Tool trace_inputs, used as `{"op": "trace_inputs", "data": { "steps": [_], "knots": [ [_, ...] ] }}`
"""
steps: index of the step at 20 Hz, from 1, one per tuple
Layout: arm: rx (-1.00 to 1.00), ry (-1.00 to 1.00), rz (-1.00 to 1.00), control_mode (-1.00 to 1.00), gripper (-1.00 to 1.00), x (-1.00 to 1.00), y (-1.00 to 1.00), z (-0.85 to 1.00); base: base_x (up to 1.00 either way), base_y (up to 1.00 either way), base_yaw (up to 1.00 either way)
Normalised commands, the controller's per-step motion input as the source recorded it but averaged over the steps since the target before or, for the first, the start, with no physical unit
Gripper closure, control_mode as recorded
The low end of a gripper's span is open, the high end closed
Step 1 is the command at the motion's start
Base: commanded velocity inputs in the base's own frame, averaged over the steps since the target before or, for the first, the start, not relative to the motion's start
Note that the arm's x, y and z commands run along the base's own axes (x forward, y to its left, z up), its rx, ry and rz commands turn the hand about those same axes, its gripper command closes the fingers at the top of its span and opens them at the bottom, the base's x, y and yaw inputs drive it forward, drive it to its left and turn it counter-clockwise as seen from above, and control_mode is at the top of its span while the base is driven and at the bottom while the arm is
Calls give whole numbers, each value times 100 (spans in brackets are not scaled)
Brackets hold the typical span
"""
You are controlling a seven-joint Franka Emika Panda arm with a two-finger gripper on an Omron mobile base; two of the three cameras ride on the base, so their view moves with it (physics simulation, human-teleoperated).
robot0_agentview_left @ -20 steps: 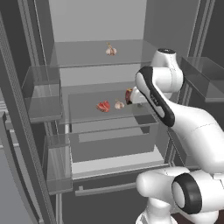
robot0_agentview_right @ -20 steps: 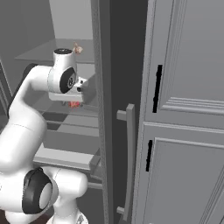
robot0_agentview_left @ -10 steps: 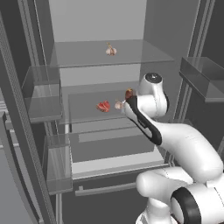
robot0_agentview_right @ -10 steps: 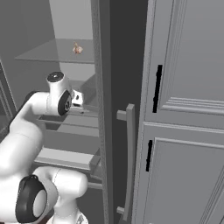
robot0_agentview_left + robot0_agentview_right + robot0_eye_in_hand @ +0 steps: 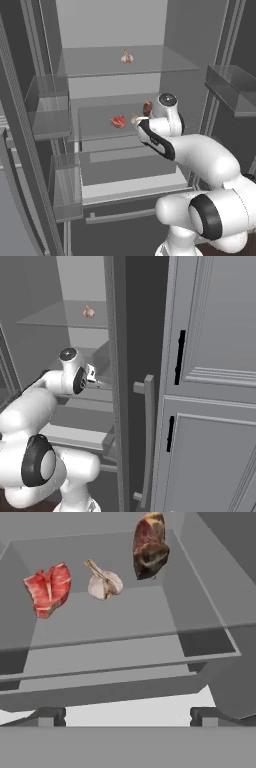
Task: Place one garlic and one steak in each tupperware on the nearby counter, to pack two identical lunches.
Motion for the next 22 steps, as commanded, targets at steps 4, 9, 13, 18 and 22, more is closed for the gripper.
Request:
{"op": "trace_inputs", "data": {
  "steps": [4, 9, 13, 18, 22],
  "knots": [
    [0, 4, 0, -100, -100, 76, 0, -5, 0, 0, 0],
    [0, 7, 0, -100, -100, 65, 4, -5, 0, 0, 0],
    [0, 6, 0, -100, -100, 63, 6, -7, 0, 0, 0],
    [0, 5, 0, -100, -100, 49, 8, -20, 0, 0, 0],
    [0, 2, -1, -100, -100, 29, 10, -29, 0, 0, 0]
  ]
}}
